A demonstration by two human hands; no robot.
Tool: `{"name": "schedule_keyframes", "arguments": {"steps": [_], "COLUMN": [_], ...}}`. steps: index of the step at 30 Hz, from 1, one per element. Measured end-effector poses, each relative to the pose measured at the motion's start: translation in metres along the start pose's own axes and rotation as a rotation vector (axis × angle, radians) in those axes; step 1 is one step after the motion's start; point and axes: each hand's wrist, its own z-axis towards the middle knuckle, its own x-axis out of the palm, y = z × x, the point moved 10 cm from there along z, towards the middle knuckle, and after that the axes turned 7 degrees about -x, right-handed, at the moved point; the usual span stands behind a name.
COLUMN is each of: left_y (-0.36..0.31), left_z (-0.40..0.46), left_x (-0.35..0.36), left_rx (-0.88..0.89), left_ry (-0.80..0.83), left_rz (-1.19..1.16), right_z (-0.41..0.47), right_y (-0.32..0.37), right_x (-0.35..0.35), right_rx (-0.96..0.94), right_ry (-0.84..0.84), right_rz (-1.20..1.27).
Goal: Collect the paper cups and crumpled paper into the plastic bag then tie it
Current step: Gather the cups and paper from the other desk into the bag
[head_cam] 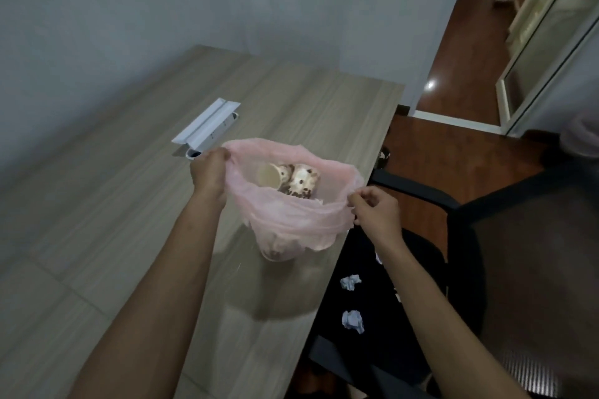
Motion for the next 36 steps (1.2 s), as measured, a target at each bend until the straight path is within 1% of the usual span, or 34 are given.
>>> {"name": "schedule_keyframes", "arguments": {"steps": [2,5,7,10,12,14,16,18,19,23,24,25,27,30,32,36], "left_y": [0.001,0.029,0.048,0.064,0.068,0.071,0.072,0.074,0.075,0.077,0.079,0.081,0.086,0.09,0.095,0.101], "left_z": [-0.012,-0.021,-0.023,-0.024,-0.026,-0.028,-0.03,-0.028,-0.027,-0.023,-0.022,-0.022,-0.02,-0.02,-0.021,-0.022], "left_x": [-0.002,-0.002,-0.004,-0.004,0.002,0.007,0.011,0.015,0.017,0.03,0.034,0.037,0.043,0.044,0.042,0.035], "left_rx": [0.038,0.052,0.049,0.06,0.071,0.088,0.096,0.098,0.098,0.119,0.124,0.128,0.126,0.123,0.121,0.13], "left_ry": [-0.049,-0.075,-0.107,-0.144,-0.139,-0.137,-0.139,-0.132,-0.129,-0.097,-0.088,-0.076,-0.048,-0.019,0.002,0.036], "left_rz": [0.045,0.193,0.242,0.26,0.265,0.258,0.242,0.223,0.218,0.209,0.207,0.206,0.206,0.195,0.18,0.189], "right_z": [-0.006,-0.015,-0.017,-0.017,-0.017,-0.016,-0.017,-0.022,-0.025,-0.051,-0.058,-0.064,-0.074,-0.08,-0.08,-0.078], "right_y": [-0.012,-0.045,-0.062,-0.074,-0.078,-0.09,-0.123,-0.169,-0.195,-0.286,-0.304,-0.318,-0.344,-0.368,-0.379,-0.408], "right_x": [-0.003,-0.007,-0.009,-0.009,-0.009,-0.015,-0.022,-0.021,-0.015,0.02,0.024,0.027,0.031,0.037,0.042,0.048], "right_rx": [0.029,0.122,0.158,0.154,0.131,0.16,0.265,0.361,0.401,0.509,0.522,0.538,0.586,0.679,0.647,0.619], "right_ry": [0.029,0.074,0.099,0.15,0.164,0.108,0.02,0.01,0.066,0.47,0.53,0.556,0.554,0.474,0.429,0.406], "right_rz": [0.01,-0.028,-0.044,-0.055,0.002,0.068,0.096,-0.001,-0.108,-0.492,-0.559,-0.596,-0.61,-0.615,-0.65,-0.675]}}
